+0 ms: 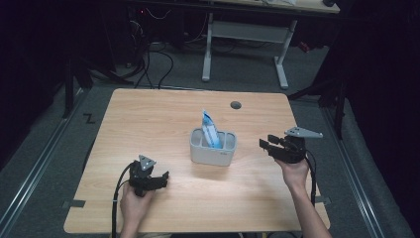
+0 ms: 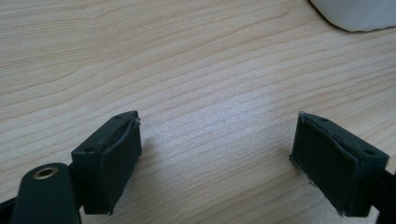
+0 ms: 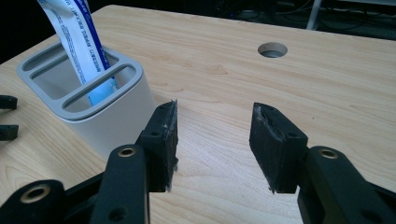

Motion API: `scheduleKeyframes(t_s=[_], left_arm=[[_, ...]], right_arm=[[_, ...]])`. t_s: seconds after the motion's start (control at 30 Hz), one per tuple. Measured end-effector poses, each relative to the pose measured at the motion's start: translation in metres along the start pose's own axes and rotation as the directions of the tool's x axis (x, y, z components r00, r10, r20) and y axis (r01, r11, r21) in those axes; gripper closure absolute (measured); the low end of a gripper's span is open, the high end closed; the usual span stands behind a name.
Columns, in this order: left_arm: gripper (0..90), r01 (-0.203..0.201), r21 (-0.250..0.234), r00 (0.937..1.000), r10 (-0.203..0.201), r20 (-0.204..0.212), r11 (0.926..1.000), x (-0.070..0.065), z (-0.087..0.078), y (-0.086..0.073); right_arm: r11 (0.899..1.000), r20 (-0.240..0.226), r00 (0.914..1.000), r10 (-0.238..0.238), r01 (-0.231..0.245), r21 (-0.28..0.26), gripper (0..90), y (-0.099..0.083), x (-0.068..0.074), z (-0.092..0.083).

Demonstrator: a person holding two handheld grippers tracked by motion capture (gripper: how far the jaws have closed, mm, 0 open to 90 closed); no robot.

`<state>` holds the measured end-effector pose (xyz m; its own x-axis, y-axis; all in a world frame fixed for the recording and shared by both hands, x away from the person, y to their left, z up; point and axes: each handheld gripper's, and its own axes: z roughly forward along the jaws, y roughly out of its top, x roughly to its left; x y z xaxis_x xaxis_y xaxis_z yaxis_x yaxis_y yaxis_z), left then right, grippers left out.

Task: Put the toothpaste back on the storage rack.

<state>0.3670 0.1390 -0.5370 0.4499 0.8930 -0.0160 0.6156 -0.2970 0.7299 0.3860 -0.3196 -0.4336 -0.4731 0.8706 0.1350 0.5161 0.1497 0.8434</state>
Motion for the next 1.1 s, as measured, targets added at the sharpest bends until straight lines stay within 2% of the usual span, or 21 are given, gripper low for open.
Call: scheduleKeyframes(t_s=[0.3,0.37,1.1], left_arm=[[16.0,0.0,0.0,1.0,0.0,0.0,1.0,0.0,0.0,0.0],[16.1,0.0,0.0,1.0,0.0,0.0,1.0,0.0,0.0,0.0],[16.0,0.0,0.0,1.0,0.0,-0.001,1.0,0.0,0.0,0.0]], right_arm=[[1.0,0.006,0.9996,0.026,-0.026,0.006,52.4,-0.009,-0.003,-0.001],[1.0,0.015,0.9997,0.02,-0.02,0.008,53.0,-0.011,-0.003,0.0],[0.997,0.004,0.9978,0.067,-0.067,0.03,53.0,-0.038,-0.008,0.003]])
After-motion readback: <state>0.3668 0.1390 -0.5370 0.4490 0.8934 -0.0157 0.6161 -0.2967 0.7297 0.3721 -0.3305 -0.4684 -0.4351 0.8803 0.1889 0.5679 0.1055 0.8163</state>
